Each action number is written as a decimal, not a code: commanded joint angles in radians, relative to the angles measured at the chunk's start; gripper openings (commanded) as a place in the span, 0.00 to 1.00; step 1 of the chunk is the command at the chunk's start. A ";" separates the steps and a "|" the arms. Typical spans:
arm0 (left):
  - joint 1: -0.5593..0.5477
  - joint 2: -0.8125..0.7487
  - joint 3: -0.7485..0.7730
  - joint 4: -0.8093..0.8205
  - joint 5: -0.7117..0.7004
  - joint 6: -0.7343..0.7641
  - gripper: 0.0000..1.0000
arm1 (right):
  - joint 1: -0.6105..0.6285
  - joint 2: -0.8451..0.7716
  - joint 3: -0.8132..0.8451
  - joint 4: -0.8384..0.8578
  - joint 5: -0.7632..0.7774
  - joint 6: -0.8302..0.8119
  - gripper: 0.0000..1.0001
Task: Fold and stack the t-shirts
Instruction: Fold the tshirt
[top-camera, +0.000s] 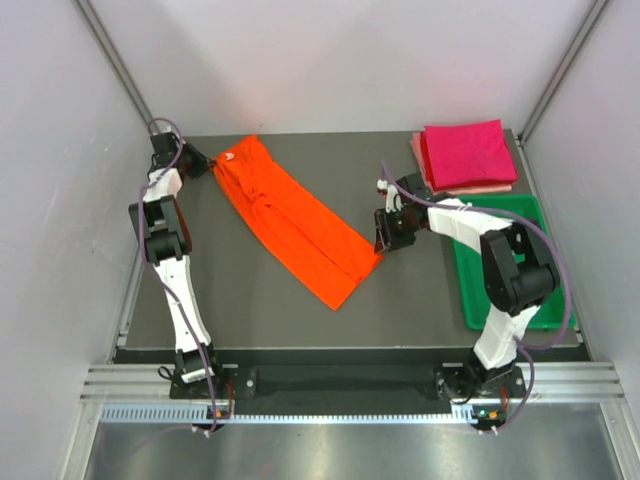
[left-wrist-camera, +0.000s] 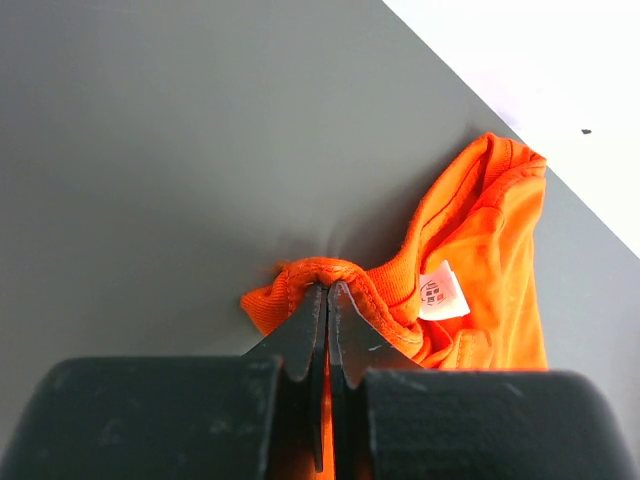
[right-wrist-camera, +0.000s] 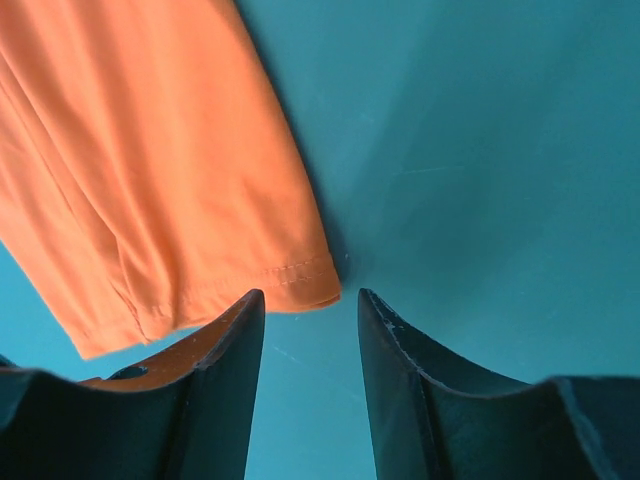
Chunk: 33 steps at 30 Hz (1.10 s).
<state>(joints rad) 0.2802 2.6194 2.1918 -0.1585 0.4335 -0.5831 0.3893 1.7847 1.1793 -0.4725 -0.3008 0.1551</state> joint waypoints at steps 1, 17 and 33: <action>0.001 0.025 0.031 0.053 -0.002 0.003 0.00 | -0.012 0.027 0.031 -0.008 -0.077 -0.054 0.43; 0.001 0.013 0.042 0.034 -0.016 0.037 0.00 | -0.012 0.009 -0.073 0.080 -0.057 0.000 0.03; -0.119 -0.111 -0.095 -0.047 0.057 0.239 0.00 | 0.111 -0.459 -0.662 0.296 0.123 0.368 0.00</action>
<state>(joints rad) 0.2054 2.5683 2.1220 -0.1707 0.4610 -0.4145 0.4625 1.4052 0.5919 -0.1638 -0.2550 0.4175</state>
